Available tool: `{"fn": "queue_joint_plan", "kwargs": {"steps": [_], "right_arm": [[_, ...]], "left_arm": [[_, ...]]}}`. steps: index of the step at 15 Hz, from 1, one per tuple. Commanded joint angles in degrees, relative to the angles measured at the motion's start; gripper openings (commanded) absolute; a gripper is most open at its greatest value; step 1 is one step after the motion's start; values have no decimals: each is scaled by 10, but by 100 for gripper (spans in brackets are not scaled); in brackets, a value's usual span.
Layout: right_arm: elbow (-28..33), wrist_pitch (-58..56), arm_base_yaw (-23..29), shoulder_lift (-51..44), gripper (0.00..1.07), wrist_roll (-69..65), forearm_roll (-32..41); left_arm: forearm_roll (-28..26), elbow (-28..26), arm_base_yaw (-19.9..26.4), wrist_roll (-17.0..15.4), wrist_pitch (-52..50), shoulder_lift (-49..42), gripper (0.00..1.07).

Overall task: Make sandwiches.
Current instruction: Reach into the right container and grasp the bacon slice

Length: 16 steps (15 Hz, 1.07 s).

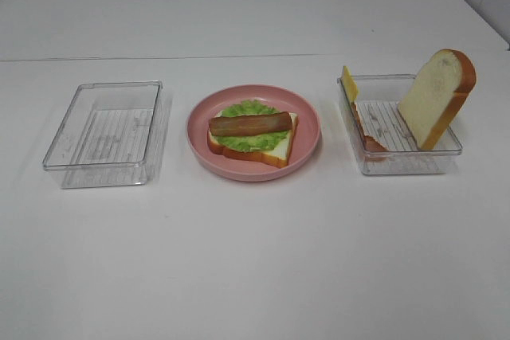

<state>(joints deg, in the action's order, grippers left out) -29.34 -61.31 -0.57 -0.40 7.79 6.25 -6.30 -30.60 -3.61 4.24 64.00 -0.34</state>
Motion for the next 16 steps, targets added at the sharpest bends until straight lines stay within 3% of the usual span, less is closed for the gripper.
{"fn": "queue_joint_plan", "kwargs": {"steps": [1,5,9,13,16], "right_arm": [[3,4,-1,-7,76,3,9],[-3,16,-1,2,76,-15,23],[-10,115,-1,66,76,-45,23],[-12,245,-1,238,76,-44,28],[-56,239,-1,425,76,-37,57]], "left_arm": [[5,19,0,2,-44,-13,73],[5,19,-1,2,-44,-13,72],[5,19,-1,2,-44,-13,72],[5,19,-1,2,-44,-13,72],[6,19,-1,0,-44,-13,72]]}}
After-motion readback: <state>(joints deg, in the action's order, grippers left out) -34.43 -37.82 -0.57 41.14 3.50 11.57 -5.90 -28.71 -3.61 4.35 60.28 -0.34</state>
